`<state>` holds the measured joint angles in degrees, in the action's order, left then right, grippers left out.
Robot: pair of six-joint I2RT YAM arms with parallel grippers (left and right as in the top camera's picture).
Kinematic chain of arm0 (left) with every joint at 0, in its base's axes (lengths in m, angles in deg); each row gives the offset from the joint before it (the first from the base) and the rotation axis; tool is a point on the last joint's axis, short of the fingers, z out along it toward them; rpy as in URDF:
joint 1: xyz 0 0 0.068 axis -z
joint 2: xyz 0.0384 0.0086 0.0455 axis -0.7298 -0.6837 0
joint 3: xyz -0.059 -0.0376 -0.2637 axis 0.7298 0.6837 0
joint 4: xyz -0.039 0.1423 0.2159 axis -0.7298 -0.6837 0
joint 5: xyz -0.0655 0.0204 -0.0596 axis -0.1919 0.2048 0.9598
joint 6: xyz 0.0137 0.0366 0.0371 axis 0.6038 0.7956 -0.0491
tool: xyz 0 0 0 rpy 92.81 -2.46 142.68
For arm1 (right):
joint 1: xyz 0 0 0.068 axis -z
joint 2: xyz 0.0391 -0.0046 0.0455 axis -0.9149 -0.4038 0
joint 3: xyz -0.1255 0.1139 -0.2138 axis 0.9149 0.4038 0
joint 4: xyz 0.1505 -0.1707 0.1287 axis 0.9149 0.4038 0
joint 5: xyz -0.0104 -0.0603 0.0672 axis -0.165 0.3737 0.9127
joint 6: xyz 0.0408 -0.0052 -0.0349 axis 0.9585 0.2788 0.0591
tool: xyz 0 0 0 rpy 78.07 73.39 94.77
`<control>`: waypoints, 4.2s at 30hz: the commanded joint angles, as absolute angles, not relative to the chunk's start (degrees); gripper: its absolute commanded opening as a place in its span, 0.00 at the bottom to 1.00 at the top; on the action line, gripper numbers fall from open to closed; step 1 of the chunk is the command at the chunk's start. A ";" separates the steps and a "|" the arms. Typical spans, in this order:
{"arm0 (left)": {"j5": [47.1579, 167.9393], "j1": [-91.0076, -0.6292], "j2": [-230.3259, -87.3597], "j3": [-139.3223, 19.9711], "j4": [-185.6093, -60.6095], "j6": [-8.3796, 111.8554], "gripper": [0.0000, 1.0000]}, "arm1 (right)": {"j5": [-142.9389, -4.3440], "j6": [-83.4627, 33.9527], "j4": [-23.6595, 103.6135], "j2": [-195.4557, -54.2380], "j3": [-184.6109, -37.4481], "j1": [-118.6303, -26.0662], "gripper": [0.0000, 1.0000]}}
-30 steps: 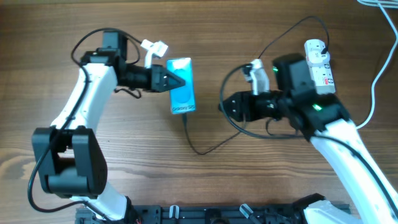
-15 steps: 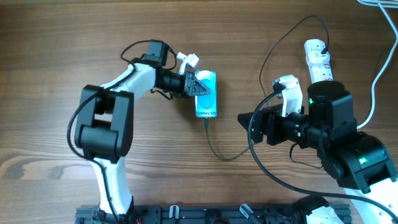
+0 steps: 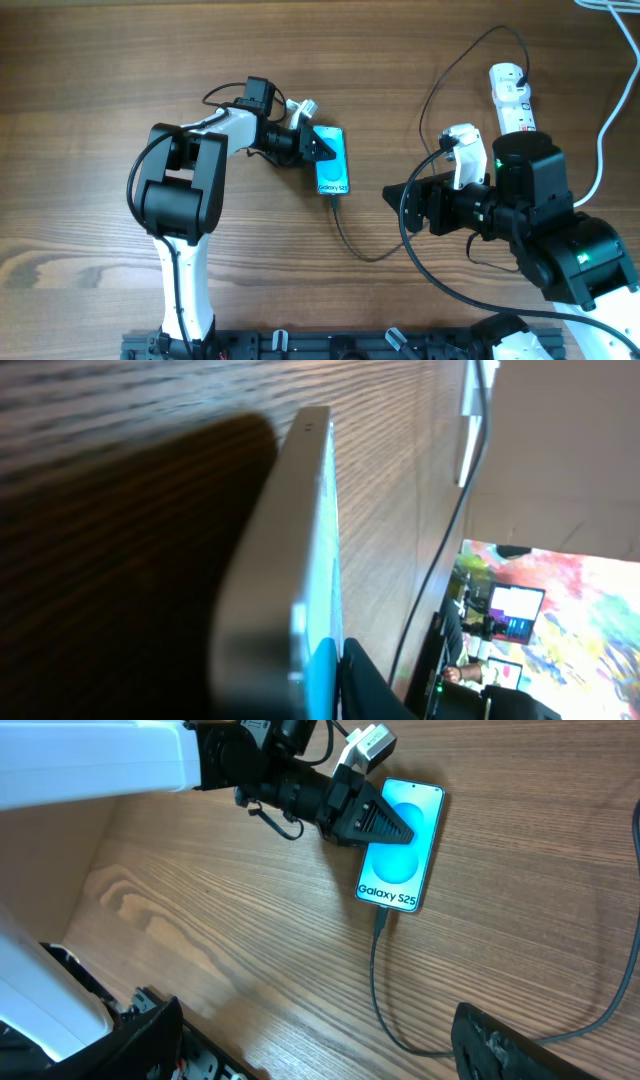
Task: Plug charger to phone and switch on socket
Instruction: 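Lower the plugged phone flat onto the table with the left gripper, then release the phone and withdraw both grippers from it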
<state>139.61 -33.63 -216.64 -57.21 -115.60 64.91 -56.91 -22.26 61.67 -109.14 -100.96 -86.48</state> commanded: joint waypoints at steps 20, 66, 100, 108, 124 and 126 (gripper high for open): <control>128.51 -33.48 -217.61 -57.42 -122.03 64.56 0.22 | -61.13 -21.98 60.38 -109.30 -102.06 -86.46 0.98; 124.40 -45.30 -216.95 -57.47 -125.92 49.56 0.04 | -82.70 5.30 45.95 -146.15 -96.75 -87.42 0.04; 124.38 -54.77 -213.06 -57.49 -133.55 50.22 0.04 | -70.66 2.39 33.82 -161.25 -96.66 -93.01 0.05; 124.38 -54.77 -213.06 -57.49 -133.55 50.22 0.04 | -66.94 2.26 33.98 -161.25 -96.66 -93.04 0.05; 124.38 -54.77 -208.80 -57.49 -136.65 53.74 0.04 | -77.65 -0.12 47.73 -150.80 -102.56 -89.45 0.04; 124.33 -54.77 -205.41 -57.49 -137.92 54.87 0.04 | -82.70 -0.06 50.39 -144.94 -104.11 -87.29 0.04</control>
